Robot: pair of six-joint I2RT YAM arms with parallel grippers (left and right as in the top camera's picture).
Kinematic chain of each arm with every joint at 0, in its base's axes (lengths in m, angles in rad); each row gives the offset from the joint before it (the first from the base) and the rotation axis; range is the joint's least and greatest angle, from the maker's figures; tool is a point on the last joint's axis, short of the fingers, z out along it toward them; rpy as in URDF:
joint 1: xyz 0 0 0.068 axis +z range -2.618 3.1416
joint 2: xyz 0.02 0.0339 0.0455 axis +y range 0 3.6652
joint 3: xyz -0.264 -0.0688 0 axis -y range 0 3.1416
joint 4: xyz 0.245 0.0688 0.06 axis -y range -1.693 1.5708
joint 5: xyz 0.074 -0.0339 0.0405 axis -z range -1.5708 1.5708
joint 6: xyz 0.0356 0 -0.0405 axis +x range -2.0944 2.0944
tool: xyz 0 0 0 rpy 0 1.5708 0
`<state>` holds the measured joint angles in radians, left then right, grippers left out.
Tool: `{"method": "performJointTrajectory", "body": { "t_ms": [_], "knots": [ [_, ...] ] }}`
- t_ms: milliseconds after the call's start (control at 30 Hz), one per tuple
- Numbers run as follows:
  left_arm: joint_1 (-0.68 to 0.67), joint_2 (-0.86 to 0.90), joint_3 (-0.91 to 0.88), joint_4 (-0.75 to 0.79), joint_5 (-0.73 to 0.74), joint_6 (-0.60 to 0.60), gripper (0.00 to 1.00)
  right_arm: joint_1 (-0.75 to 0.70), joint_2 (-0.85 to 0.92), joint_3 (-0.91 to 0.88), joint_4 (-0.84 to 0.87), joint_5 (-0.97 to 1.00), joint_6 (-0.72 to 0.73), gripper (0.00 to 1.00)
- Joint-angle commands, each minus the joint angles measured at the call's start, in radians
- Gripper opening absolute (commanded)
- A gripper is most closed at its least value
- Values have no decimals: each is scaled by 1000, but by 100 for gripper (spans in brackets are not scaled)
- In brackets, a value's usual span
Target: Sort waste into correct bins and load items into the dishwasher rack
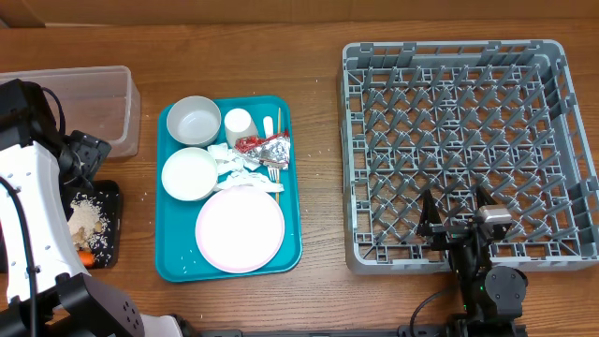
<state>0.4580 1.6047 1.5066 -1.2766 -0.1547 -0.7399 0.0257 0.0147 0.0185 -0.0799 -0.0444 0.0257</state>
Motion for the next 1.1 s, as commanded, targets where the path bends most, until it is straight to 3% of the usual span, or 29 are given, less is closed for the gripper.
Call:
{"method": "performJointTrajectory", "body": {
  "t_ms": [0, 333, 500, 733, 800, 1067],
  "knots": [
    [-1, 2, -5, 3, -73, -23, 100, -6, -10, -10, 20, 8, 0, 100],
    [0, 2, -5, 3, -73, -23, 100, -6, -10, -10, 400, -432, 83, 100],
    [0, 2, -5, 2, -73, -23, 100, -6, -10, -10, 465, -626, 83, 100],
    [0, 2, -5, 2, -73, -23, 100, -6, -10, -10, 568, -622, 88, 100],
    [0, 2, -5, 2, -73, -23, 100, -6, -10, -3, 627, -563, 161, 100],
    [-2, 2, -5, 3, -73, -23, 100, -6, 48, 169, 625, -481, 219, 100]
  ]
}}
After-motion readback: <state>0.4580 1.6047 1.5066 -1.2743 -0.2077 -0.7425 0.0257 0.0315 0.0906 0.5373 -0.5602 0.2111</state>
